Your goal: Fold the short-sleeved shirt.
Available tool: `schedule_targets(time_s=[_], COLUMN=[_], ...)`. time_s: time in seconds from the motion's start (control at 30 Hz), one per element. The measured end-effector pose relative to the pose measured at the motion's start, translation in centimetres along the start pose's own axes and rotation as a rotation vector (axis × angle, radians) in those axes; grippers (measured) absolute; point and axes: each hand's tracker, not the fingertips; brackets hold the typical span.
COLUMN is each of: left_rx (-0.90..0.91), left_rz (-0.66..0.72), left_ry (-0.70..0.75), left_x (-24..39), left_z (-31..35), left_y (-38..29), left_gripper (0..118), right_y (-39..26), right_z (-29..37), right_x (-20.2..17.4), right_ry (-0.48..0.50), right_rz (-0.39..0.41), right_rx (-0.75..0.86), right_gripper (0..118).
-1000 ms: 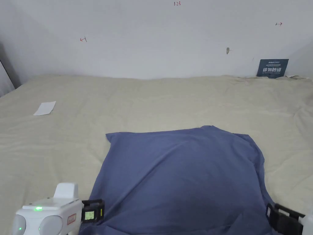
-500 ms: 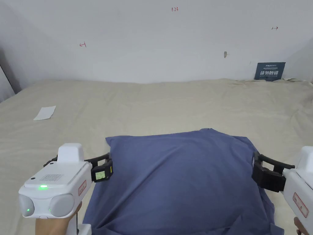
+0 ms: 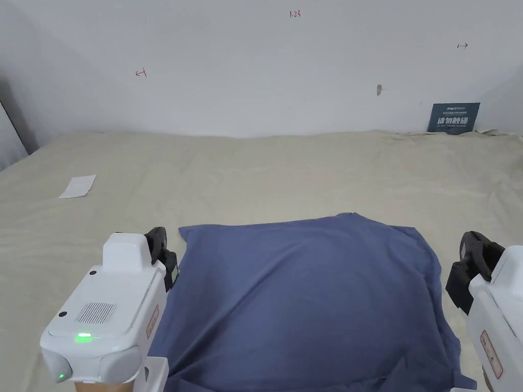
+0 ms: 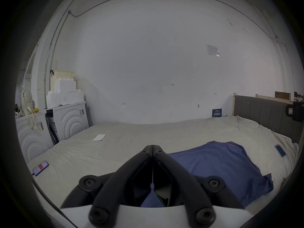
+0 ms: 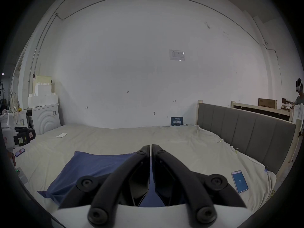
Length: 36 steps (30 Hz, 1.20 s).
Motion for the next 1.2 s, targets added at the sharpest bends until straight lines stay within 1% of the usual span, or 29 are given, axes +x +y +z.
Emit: schedule_targets(time_s=[0.03, 0.23, 0.57, 0.7, 0.9, 1.03, 1.2], left_rx=[0.0, -0.009, -0.012, -0.053, -0.292, -0.512, -0.736], left_rz=[-0.002, 0.019, -0.003, -0.004, -0.009, 0.024, 0.059], left_ry=[-0.001, 0.011, -0.002, -0.018, -0.026, -0.025, -0.025], left_x=[0.0, -0.2, -0.2, -0.4, -1.3, -2.5, -4.0], left_z=[0.1, 0.1, 0.2, 0.0, -1.4, -2.6, -3.1], left_y=[-0.1, -0.6, -0.9, -1.1, -3.1, -5.8, -10.0], left_gripper=[0, 0, 0, 0, 0, 0, 0], right_y=[0.4, 0.7, 0.8, 0.6, -0.4, -1.0, -1.9], right_z=[0.5, 1.1, 0.9, 0.8, 0.7, 0.5, 0.3], right_x=[-0.7, -1.7, -1.7, -1.5, -1.2, -1.1, -0.9], right_ry=[0.0, -0.014, -0.01, -0.011, -0.007, -0.003, 0.003], right_rz=[0.003, 0.025, 0.019, 0.022, 0.009, 0.006, 0.006], right_rx=[0.004, 0.014, 0.006, -0.004, -0.041, -0.069, -0.096], right_gripper=[0, 0, 0, 0, 0, 0, 0])
